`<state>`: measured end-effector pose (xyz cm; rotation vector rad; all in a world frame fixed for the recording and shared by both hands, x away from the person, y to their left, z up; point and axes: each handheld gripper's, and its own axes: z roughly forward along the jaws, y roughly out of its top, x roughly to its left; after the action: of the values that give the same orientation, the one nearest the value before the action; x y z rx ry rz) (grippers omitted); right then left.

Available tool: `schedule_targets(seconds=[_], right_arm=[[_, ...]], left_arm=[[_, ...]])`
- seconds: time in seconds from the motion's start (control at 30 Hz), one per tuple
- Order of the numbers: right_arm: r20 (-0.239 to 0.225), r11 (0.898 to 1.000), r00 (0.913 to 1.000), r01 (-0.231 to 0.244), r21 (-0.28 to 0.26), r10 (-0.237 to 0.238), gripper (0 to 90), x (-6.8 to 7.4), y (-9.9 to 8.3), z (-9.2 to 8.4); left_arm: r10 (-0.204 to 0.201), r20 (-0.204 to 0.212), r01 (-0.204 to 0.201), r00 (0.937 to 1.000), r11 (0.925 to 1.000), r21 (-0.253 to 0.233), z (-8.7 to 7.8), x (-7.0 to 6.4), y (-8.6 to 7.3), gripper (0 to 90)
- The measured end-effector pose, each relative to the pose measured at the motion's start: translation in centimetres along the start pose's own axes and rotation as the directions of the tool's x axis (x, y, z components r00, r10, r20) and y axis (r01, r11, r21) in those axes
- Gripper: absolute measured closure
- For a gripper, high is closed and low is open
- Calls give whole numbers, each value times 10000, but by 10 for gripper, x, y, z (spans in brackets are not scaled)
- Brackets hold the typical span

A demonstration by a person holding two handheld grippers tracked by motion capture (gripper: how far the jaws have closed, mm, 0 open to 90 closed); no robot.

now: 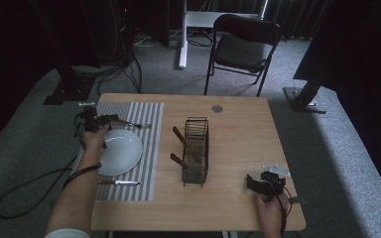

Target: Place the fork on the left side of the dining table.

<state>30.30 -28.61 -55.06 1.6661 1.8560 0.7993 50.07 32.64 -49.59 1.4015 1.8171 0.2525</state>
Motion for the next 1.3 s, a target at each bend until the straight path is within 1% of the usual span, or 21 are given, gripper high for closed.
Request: schedule_targets(seconds=[0.07, 0.13, 0.17, 0.2, 0.23, 0.3, 0.37, 0.53, 0.6, 0.67, 0.7, 0.8, 0.87, 0.93, 1.07, 1.1, 1.13, 1.17, 1.23, 1.27, 1.3], right_arm=[[0, 10000, 10000, 0, 0, 0, 118, 0, 0, 0], [-1, 10000, 10000, -2, 0, 2, 118, 0, 0, 0], [0, 10000, 10000, -2, 3, 2, 118, 0, 0, 0], [-1, 10000, 10000, -1, 0, 1, 118, 0, 0, 0], [-1, 10000, 10000, 0, 0, 0, 118, 0, 0, 0], [-2, 10000, 10000, 0, 1, 0, 118, 0, 0, 0], [-1, 10000, 10000, -4, 2, 4, 118, 0, 0, 0], [-2, 10000, 10000, -5, 1, 5, 118, 0, 0, 0], [-2, 10000, 10000, -3, 2, 3, 118, 0, 0, 0], [-3, 10000, 10000, -3, 3, 3, 118, 0, 0, 0], [-2, 10000, 10000, -2, 1, 2, 118, 0, 0, 0], [-3, 10000, 10000, -2, 1, 2, 118, 0, 0, 0], [-4, 10000, 10000, -3, 1, 3, 118, 0, 0, 0], [-3, 10000, 10000, -1, 1, 1, 118, 0, 0, 0], [-2, 10000, 10000, 3, -2, -3, 118, 0, 0, 0], [-4, 10000, 10000, 0, 1, 0, 118, 0, 0, 0], [-4, 10000, 10000, -3, 3, 3, 118, 0, 0, 0], [-3, 10000, 10000, -2, 1, 2, 118, 0, 0, 0], [-3, 10000, 10000, -1, 0, 1, 118, 0, 0, 0], [1, 10000, 10000, 1, -1, -1, 118, 0, 0, 0], [-3, 10000, 10000, 1, 0, -1, 118, 0, 0, 0]], left_arm=[[-6, -34, 7, 10000, 9997, 236, 2, 2, -1, 426], [56, -83, -54, 9999, 9997, 257, 4, 5, -3, 425], [15, 29, -16, 10000, 9997, 263, 5, 6, -3, 425], [-17, 17, 16, 10000, 9995, 329, 6, 7, -3, 425], [-6, -116, 10, 9999, 9992, 399, 8, 8, -4, 424], [144, -173, -135, 9997, 9985, 525, 11, 9, -4, 372], [256, -340, -235, 9991, 9978, 621, 14, 12, -4, 372], [171, -414, -144, 9990, 9978, 646, 17, 16, -4, 371], [326, -645, -274, 9974, 9965, 786, 19, 16, -4, 371], [325, -754, -266, 9966, 9966, 780, 19, 16, -4, 371], [351, -930, -277, 9950, 9964, 796, 19, 15, -4, 371], [964, -1276, -862, 9871, 9928, 828, 17, 10, -4, 371], [1201, -1264, -1104, 9847, 9906, 808, 15, 7, -4, 303], [1255, -1301, -1165, 9835, 9904, 744, 13, 4, -4, 294], [1607, -1628, -1482, 9735, 9852, 864, 9, -2, -4, 260], [1651, -1548, -1556, 9741, 9852, 719, 8, -3, -5, 224], [1673, -1560, -1575, 9735, 9848, 739, 6, -4, -5, 156], [1751, -1688, -1639, 9700, 9834, 783, 5, -6, -4, 156], [1794, -1710, -1683, 9688, 9827, 774, 1, -7, -4, 152], [1775, -1582, -1682, 9713, 9832, 706, -1, -8, -5, 86], [1740, -1450, -1654, 9740, 9838, 694, -3, -8, -5, 59]])
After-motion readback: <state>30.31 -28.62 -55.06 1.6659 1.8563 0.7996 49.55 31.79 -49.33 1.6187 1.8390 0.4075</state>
